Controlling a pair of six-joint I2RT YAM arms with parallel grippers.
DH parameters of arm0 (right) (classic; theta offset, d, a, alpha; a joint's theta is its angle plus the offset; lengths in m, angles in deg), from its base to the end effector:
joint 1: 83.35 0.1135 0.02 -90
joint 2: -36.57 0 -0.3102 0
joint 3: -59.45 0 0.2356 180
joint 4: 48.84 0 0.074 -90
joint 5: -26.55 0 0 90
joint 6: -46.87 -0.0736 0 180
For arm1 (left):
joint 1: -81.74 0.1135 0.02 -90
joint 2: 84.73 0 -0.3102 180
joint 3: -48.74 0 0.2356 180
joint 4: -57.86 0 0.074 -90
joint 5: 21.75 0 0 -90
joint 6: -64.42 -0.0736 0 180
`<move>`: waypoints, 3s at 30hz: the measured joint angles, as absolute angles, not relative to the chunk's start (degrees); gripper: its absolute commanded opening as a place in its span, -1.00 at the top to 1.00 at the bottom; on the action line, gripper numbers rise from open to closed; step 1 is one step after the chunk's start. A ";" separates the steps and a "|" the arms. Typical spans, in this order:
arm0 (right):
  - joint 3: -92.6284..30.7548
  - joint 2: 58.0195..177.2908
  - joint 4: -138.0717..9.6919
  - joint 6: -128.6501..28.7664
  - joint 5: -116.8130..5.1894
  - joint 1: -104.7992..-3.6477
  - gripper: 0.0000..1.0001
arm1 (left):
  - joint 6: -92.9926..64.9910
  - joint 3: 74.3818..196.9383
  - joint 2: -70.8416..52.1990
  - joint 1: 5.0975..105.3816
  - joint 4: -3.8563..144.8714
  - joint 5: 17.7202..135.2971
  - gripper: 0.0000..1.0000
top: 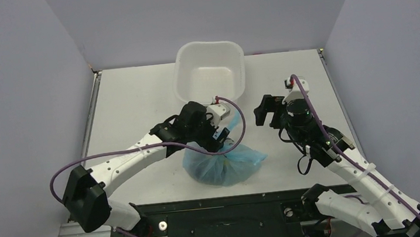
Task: Take the fake fruits out of the plastic bag
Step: Untie the plastic bag at the center of the board.
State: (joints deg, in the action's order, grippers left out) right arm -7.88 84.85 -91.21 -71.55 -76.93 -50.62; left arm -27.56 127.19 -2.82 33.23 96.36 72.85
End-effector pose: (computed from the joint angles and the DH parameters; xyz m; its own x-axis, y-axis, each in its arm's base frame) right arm 0.1522 0.0775 0.3643 -0.4574 0.2562 -0.8516 -0.1456 0.9231 0.3559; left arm 0.2083 -0.2444 0.3079 -0.4155 0.5218 -0.7450 0.8010 0.5980 -0.0279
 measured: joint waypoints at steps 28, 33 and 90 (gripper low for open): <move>-2.79 95.60 -80.54 -75.81 -65.19 -42.75 -0.58 | -28.00 126.95 -5.03 32.20 95.53 71.93 1.00; 6.07 93.37 -71.04 -79.95 -61.41 -42.75 -0.58 | -27.95 125.97 -6.14 32.18 94.41 72.19 1.00; 17.78 89.44 -57.07 -77.80 -58.94 -39.87 0.72 | -24.91 126.76 -0.20 33.23 92.42 76.59 1.00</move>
